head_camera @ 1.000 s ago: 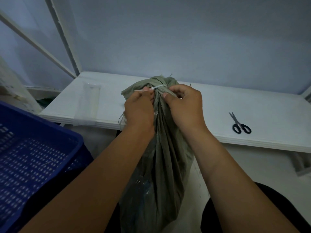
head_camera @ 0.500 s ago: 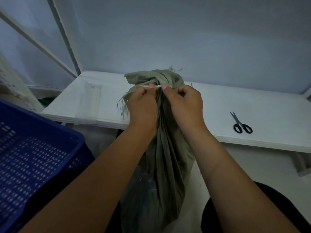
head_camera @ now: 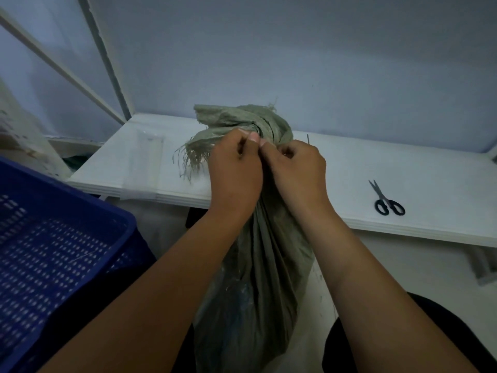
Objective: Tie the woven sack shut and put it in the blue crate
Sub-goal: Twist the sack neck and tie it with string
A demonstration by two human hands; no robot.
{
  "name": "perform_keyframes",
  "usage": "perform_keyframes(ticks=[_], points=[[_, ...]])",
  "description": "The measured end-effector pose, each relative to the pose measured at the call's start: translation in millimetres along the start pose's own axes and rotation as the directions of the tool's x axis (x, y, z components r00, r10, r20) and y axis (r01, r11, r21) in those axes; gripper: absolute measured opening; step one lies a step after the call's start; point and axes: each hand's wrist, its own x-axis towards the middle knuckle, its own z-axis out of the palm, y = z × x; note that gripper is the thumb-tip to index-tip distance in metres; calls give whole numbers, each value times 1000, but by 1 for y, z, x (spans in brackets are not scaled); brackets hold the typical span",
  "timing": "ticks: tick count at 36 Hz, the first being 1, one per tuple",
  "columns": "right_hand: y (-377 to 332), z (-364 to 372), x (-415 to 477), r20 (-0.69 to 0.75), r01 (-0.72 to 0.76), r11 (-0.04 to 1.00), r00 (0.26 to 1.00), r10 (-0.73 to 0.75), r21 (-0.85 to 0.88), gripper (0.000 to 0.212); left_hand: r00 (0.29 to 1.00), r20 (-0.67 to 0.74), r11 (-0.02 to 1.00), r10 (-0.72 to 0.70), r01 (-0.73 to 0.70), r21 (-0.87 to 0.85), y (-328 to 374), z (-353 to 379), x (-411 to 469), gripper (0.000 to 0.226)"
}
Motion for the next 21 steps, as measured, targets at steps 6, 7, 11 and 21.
perform_keyframes(ticks=[6,7,11,21], points=[[-2,-1,0,43,-103,991,994,99,82,49,997,-7,994,71,-70,88,-1,-2,1,27],[-2,-1,-1,53,-119,989,992,115,83,46,995,-9,989,96,-95,114,-1,-2,0,26],[-2,-3,-1,69,-150,984,987,144,94,44,981,12,959,195,-193,210,0,-1,-5,22],[5,-1,-3,111,-270,936,962,250,228,49,939,62,905,339,-343,253,2,1,-10,27]])
